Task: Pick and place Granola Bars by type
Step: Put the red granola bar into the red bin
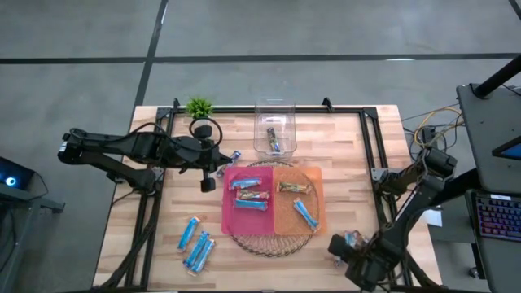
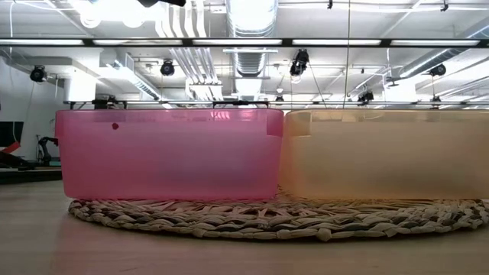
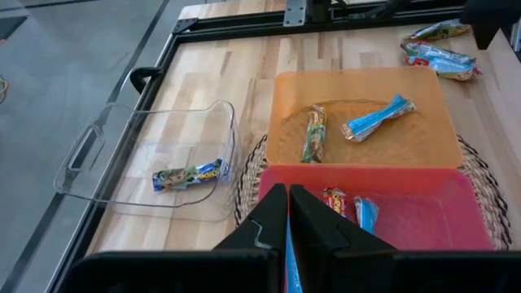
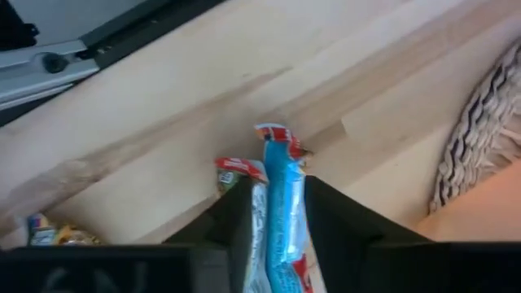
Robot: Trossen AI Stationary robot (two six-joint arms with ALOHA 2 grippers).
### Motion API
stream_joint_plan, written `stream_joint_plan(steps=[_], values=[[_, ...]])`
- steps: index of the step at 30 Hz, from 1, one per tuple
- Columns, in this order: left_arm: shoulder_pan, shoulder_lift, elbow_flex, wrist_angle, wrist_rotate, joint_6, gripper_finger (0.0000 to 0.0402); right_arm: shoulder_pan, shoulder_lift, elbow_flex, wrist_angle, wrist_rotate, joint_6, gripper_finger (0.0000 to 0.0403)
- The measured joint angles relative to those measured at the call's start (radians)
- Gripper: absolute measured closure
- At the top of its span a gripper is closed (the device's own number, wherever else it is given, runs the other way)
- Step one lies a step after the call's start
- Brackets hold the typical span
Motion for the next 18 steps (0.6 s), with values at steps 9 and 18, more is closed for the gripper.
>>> stream_joint_plan(steps=[9,18], values=[[0.0,0.0,0.0,0.0,0.0,-0.015,0.0401,-0.024,0.0,-0.044,0.003,0.025,0.011,0.0211],[0.0,0.0,0.0,0.0,0.0,-0.015,0.0401,-0.037,0.0,-0.112,0.001,0.027,-0.025,0.0217]])
